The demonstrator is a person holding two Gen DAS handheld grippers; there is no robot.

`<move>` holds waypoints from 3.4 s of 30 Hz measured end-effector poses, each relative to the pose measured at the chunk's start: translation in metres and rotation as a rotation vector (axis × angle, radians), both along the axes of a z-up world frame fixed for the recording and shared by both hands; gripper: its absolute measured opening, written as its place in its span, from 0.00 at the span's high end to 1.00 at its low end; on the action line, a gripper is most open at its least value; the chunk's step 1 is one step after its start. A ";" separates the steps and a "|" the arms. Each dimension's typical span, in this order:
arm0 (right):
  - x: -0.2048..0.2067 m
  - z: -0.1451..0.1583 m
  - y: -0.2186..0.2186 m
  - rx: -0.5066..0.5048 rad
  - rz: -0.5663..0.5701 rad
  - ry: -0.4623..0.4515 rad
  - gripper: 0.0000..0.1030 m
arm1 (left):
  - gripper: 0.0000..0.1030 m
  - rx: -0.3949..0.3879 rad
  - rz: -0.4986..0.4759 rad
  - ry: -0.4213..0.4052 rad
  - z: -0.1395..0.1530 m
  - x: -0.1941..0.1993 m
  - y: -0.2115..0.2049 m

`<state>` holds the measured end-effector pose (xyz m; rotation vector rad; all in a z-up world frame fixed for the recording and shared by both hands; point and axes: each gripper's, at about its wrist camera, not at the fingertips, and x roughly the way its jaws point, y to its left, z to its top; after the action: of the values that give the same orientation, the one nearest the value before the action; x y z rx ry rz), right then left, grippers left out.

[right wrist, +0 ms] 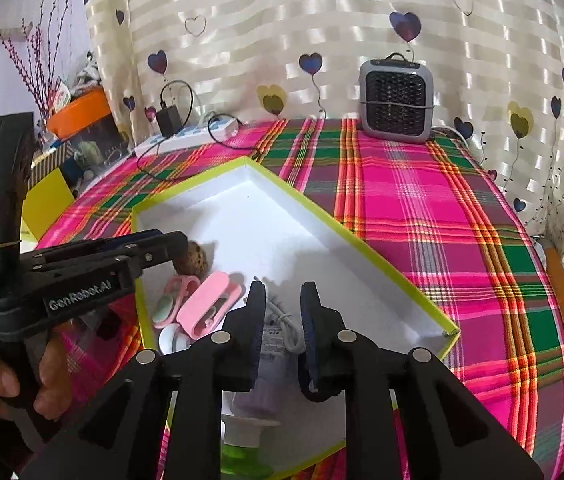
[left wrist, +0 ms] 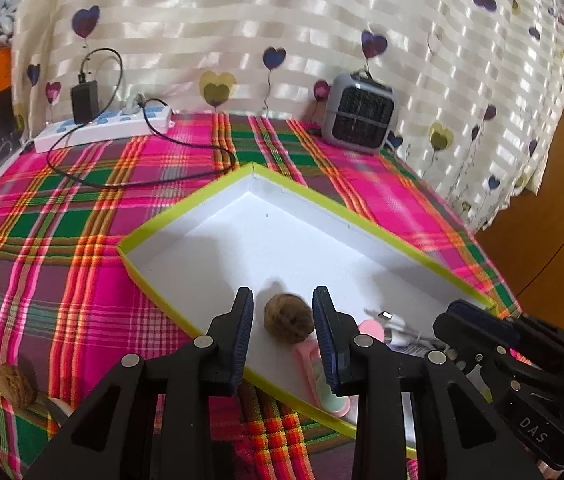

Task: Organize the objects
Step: 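Carry the walnut and white cable into the yellow tray and open both tools, then withdraw both tools from the tray toward the pink tube, then grasp the pink lipstick-like tube with the left tool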

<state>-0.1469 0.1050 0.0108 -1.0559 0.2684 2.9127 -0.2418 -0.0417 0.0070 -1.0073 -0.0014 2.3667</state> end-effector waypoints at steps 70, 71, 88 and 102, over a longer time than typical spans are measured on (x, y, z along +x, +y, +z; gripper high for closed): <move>0.032 0.046 -0.119 0.013 0.037 0.138 0.51 | 0.65 0.245 0.513 0.068 0.031 0.041 -0.136; 0.030 0.045 -0.120 0.012 0.037 0.138 0.51 | 0.65 0.225 0.512 0.069 0.033 0.037 -0.135; 0.018 0.037 -0.155 0.143 0.358 0.091 0.51 | 0.63 0.063 0.251 0.059 0.026 0.057 -0.191; -0.023 -0.009 -0.161 0.208 0.466 -0.082 0.51 | 0.62 0.000 0.105 0.008 -0.007 0.036 -0.172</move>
<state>-0.1699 -0.0558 0.0019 -1.3510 -0.3215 3.1766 -0.2062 -0.2137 0.0003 -1.0205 -0.0521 2.4659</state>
